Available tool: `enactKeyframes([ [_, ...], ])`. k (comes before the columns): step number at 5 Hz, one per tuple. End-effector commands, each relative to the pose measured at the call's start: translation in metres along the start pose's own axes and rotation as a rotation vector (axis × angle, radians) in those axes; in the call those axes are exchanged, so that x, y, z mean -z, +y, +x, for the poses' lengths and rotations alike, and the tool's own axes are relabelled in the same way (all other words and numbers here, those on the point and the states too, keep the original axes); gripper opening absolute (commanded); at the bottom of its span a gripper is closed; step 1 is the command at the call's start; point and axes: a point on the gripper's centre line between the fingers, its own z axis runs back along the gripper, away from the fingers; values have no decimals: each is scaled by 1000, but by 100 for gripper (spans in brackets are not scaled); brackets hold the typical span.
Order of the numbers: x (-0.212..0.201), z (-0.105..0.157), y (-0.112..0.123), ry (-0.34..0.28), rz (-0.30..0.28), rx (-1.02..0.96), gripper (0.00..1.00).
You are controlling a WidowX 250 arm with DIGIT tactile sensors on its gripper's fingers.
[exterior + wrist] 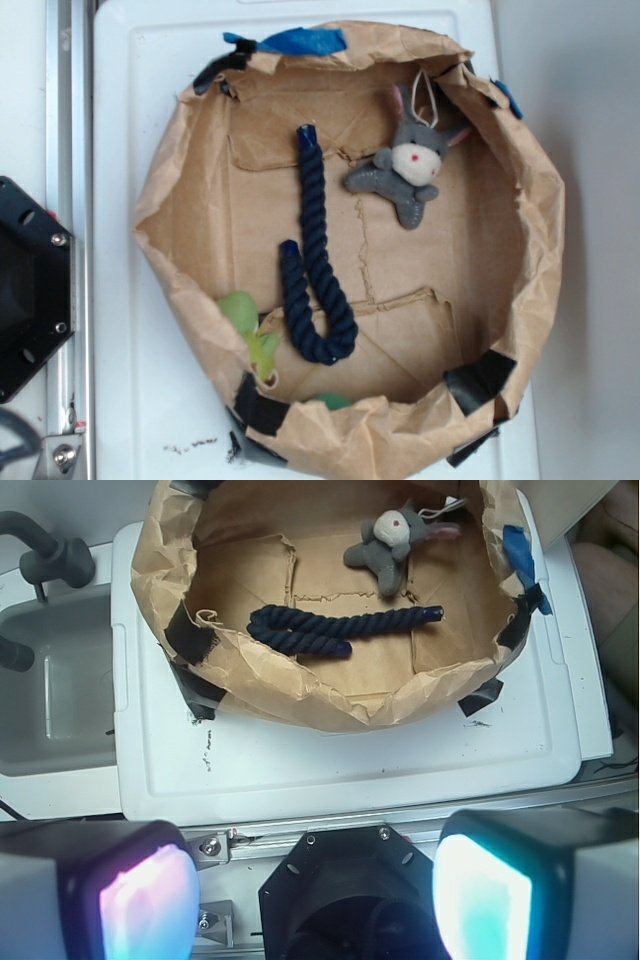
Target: Grab the gray animal.
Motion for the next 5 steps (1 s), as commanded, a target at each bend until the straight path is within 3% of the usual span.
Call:
enactKeyframes([
  [1, 0, 0, 0, 0, 0, 0, 100],
  [3, 31, 59, 2, -60, -10, -203, 100],
  [5, 84, 115, 18, -112, -20, -376, 100],
])
